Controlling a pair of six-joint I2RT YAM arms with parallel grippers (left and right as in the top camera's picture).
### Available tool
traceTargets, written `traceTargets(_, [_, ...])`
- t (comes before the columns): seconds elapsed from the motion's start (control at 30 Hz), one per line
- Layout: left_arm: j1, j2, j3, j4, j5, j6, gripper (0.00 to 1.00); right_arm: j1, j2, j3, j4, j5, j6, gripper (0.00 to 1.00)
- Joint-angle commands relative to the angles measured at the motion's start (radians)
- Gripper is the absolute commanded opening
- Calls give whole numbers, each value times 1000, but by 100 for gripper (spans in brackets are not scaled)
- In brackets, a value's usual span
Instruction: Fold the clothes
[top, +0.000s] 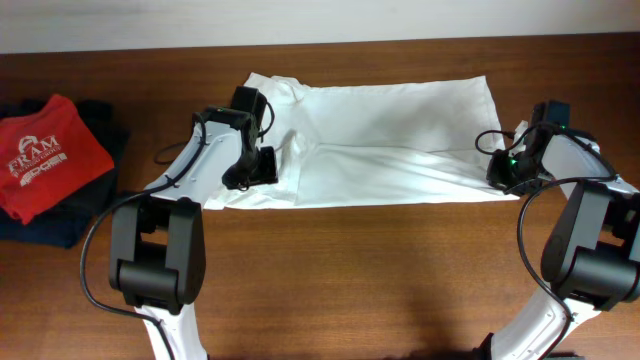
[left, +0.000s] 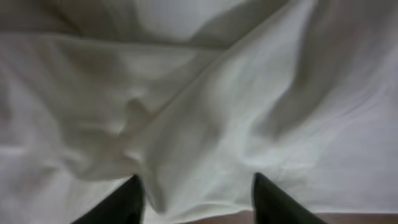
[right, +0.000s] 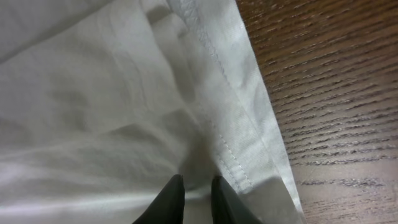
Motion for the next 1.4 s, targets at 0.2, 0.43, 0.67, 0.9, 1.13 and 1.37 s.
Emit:
traceTargets(0.2, [3, 11, -16, -5, 14, -32, 34, 5, 6, -8, -4, 44, 3, 20])
traceTargets(0.43, [24, 13, -4, 92, -154, -42, 1, 5, 6, -8, -4, 44, 3, 20])
traceTargets(0.67, [151, 13, 102, 102, -97, -42, 43, 5, 6, -8, -4, 45, 3, 20])
traceTargets(0.9, [148, 13, 102, -32, -18, -42, 28, 5, 6, -8, -4, 43, 3, 19])
traceTargets(1.13, [146, 13, 49, -84, -18, -42, 22, 5, 2, 166, -54, 13, 3, 21])
traceTargets(1.37, [119, 13, -16, -26, -18, -42, 23, 5, 20, 167, -5, -54, 3, 30])
